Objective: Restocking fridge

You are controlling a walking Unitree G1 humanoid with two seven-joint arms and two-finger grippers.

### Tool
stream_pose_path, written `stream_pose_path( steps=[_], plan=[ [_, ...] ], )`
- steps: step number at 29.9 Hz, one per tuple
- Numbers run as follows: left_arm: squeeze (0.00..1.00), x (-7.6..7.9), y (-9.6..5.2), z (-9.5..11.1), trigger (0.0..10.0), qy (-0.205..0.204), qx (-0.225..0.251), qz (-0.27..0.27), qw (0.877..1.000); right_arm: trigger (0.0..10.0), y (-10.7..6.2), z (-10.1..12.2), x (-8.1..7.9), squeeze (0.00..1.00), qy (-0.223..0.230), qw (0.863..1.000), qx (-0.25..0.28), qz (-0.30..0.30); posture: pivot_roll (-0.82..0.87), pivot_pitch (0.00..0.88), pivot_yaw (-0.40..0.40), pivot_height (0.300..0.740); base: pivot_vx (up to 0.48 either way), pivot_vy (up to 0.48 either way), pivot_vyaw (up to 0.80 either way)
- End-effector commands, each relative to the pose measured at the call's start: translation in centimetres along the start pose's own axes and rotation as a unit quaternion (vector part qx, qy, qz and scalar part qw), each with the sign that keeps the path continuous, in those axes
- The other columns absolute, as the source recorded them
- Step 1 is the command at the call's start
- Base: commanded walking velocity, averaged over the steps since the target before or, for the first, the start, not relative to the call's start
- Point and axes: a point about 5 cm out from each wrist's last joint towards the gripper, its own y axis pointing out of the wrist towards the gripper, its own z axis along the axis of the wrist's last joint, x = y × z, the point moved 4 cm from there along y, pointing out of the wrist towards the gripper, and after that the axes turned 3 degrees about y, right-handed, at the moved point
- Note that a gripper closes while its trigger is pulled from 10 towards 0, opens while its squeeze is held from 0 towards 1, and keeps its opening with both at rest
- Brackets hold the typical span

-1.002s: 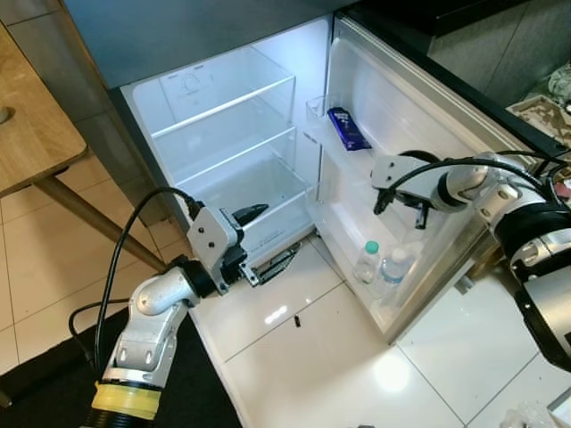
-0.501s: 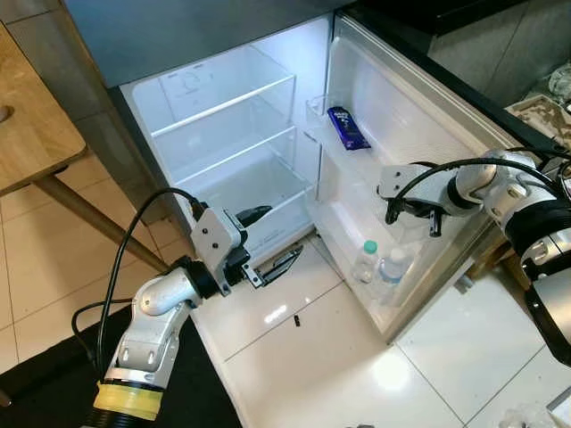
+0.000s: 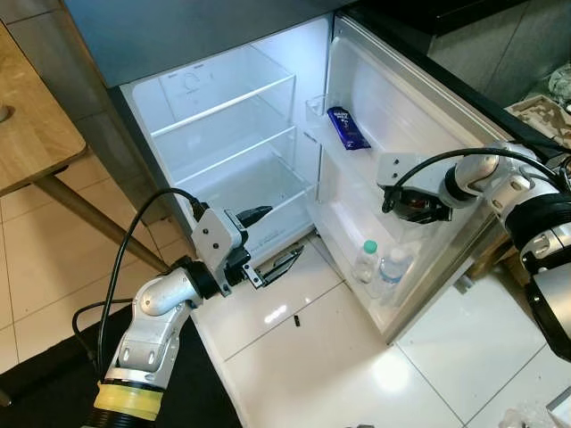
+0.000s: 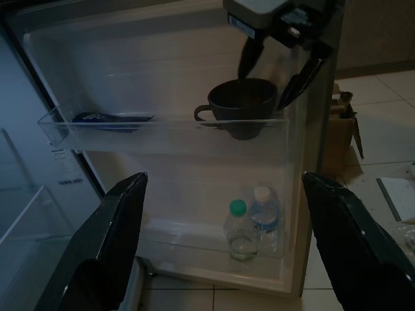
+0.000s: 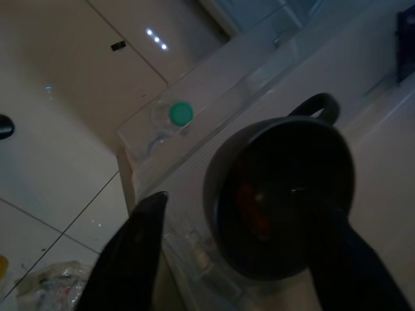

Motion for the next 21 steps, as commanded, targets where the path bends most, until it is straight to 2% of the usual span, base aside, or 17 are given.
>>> stream_pose_path(
  steps=[1,3,4,8,9,10,13,14,15,17,18,19,20,21],
  plan=[
    [0.0,0.3,-0.2,-0.4,10.0,0.002,-0.008,-0.009,1.0,10.0,-0.5,1.0,0.7,0.64,-0.005,1.0,0.022,-0.013,-0.08,0.196,0.012,0.74,0.0,0.0,0.0],
    [0.0,0.3,-0.2,-0.4,10.0,0.002,-0.008,-0.01,1.0,10.0,-0.7,1.2,0.9,0.64,-0.006,0.999,0.026,-0.018,-0.08,0.196,0.012,0.74,0.0,0.0,0.0],
    [0.0,0.3,-0.1,-0.4,10.0,0.003,-0.007,-0.01,1.0,10.0,-1.2,1.7,1.3,0.0,-0.013,0.999,0.041,-0.021,-0.08,0.192,0.014,0.74,0.0,0.0,0.0],
    [0.0,0.1,0.1,-0.4,10.0,0.004,-0.006,-0.007,1.0,10.0,-3.7,4.8,1.7,0.0,-0.031,0.989,0.146,0.016,-0.09,0.178,0.013,0.74,0.0,0.0,0.0],
    [0.0,0.1,0.1,-0.4,10.0,0.004,-0.006,-0.007,1.0,10.0,-3.7,4.8,1.7,0.0,-0.031,0.989,0.146,0.016,-0.09,0.178,0.013,0.74,0.0,0.0,0.0],
    [0.0,-0.1,0.1,-0.4,10.0,0.005,-0.004,-0.003,1.0,10.0,-5.0,6.1,1.2,0.0,-0.05,0.978,0.2,0.044,-0.09,0.174,0.013,0.74,0.0,0.0,0.0],
    [0.0,-0.2,0.2,-0.4,10.0,0.006,-0.003,-0.001,1.0,10.0,-5.5,6.5,0.9,0.0,-0.05,0.972,0.224,0.058,-0.08,0.165,0.01,0.74,0.0,0.0,0.0],
    [0.0,-0.3,0.2,-0.4,10.0,0.007,-0.002,0.003,1.0,10.0,-6.4,7.0,0.0,0.0,-0.061,0.959,0.265,0.079,-0.09,0.16,0.01,0.74,0.0,0.0,0.0],
    [0.0,-0.3,0.2,-0.4,10.0,0.007,-0.002,0.003,1.0,10.0,-6.4,7.0,0.0,0.0,-0.061,0.959,0.265,0.079,-0.09,0.16,0.01,0.74,0.0,0.0,0.0],
    [0.0,-0.6,0.4,-0.5,10.0,0.009,0.001,0.015,1.0,10.0,-7.9,7.5,-2.6,0.0,-0.062,0.923,0.357,0.127,-0.08,0.127,0.001,0.74,0.0,0.0,0.0],
    [0.0,-0.6,0.4,-0.5,10.0,0.009,0.001,0.015,1.0,10.0,-7.9,7.5,-2.6,0.0,-0.062,0.923,0.357,0.127,-0.08,0.127,0.001,0.74,0.0,0.0,0.0],
    [0.0,-0.7,0.6,-0.5,10.0,0.007,0.005,0.022,1.0,10.0,-8.2,7.1,-4.5,0.0,-0.044,0.903,0.397,0.159,-0.08,0.113,0.004,0.74,0.0,0.0,0.0],
    [0.0,-0.7,0.6,-0.5,10.0,0.007,0.005,0.022,1.0,10.0,-8.2,7.1,-4.5,0.0,-0.044,0.903,0.397,0.159,-0.08,0.113,0.004,0.74,0.0,0.0,0.0],
    [0.0,-0.7,0.7,-0.7,10.0,0.002,0.006,0.029,1.0,10.0,-7.8,6.1,-6.8,0.0,0.002,0.881,0.433,0.189,-0.08,0.099,0.007,0.74,0.0,0.0,0.0]
  ],
)
